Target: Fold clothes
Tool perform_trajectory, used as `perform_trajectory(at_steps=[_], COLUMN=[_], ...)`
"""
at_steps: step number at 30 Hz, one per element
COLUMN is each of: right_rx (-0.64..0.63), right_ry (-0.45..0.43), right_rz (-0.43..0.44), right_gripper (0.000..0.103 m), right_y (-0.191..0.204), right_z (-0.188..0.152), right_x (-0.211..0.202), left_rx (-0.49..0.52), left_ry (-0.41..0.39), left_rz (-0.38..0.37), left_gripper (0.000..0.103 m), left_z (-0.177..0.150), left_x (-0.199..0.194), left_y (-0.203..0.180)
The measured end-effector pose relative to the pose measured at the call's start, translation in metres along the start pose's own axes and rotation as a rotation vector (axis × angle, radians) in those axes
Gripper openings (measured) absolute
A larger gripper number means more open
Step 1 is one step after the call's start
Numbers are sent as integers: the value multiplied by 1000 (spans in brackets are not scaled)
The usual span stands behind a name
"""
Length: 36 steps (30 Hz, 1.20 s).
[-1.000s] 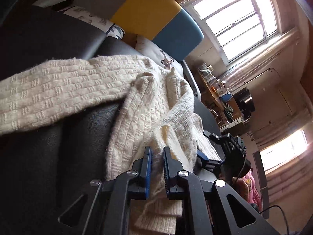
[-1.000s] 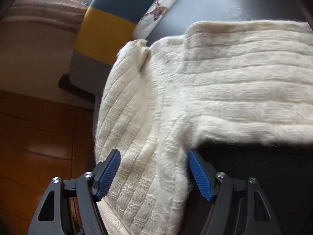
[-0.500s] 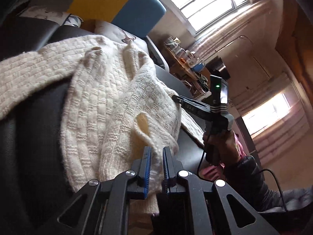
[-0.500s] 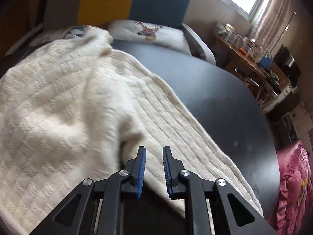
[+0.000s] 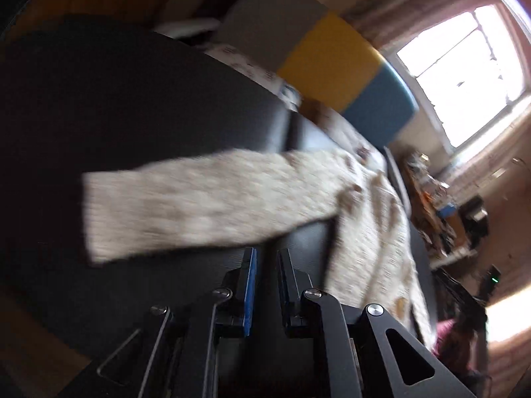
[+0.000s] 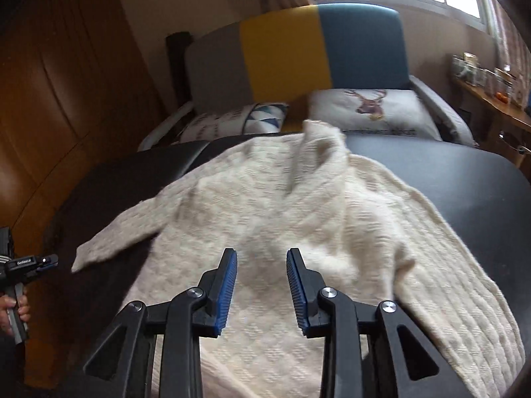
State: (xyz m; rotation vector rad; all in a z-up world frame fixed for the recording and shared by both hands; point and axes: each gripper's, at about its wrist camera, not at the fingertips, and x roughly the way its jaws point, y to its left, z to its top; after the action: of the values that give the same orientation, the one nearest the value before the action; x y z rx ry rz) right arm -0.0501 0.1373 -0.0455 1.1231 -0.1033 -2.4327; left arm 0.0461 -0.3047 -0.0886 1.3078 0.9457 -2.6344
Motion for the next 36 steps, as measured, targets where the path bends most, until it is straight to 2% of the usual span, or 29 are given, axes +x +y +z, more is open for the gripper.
perform_trajectory(at_steps=[2, 4, 6, 10, 14, 19, 20, 21, 22, 23, 24, 26, 30, 33, 36], right_rx=[-19, -44, -76, -157, -203, -186, -175, -163, -147, -127, -112, -107, -86, -63, -34], right_ry=[40, 72, 98, 132, 158, 206, 217, 227, 234, 235, 232, 221, 232, 272, 318], right_rz=[48, 82, 102, 118, 118, 117, 113, 108, 97, 88, 80, 49, 26, 32, 50], right_gripper=[31, 31, 31, 31, 31, 31, 31, 31, 31, 31, 31, 31, 31, 31, 32], right_y=[19, 37, 53, 85, 106, 109, 106, 103, 98, 93, 87, 79, 65, 61, 61], right_z=[2, 5, 9, 20, 31, 41, 44, 47, 51, 55, 61, 71, 87, 87, 80], right_x=[19, 37, 51, 71, 88, 111, 117, 123, 128, 134, 138, 146, 168, 193, 221], left_rx=[-55, -96, -133, -129, -63, 11, 45, 93, 141, 166, 152, 118, 62, 62, 74], left_ry=[-45, -68, -84, -76, -43, 9, 9, 2, -4, -10, -9, -32, -132, -212, -251], left_rz=[124, 200, 254, 234, 205, 213, 234, 267, 300, 302, 275, 253, 219, 226, 256], left_gripper=[23, 48, 56, 57, 58, 64, 64, 61, 37, 20, 11, 10, 10, 10, 10], left_z=[4, 1, -1, 1, 11, 21, 21, 20, 19, 18, 20, 25, 45, 63, 83], left_x=[-19, -33, -44, -32, 1, 43, 49, 53, 58, 61, 61, 56, 33, 12, 2], left_y=[38, 69, 96, 104, 91, 74, 69, 63, 56, 52, 53, 57, 66, 69, 73])
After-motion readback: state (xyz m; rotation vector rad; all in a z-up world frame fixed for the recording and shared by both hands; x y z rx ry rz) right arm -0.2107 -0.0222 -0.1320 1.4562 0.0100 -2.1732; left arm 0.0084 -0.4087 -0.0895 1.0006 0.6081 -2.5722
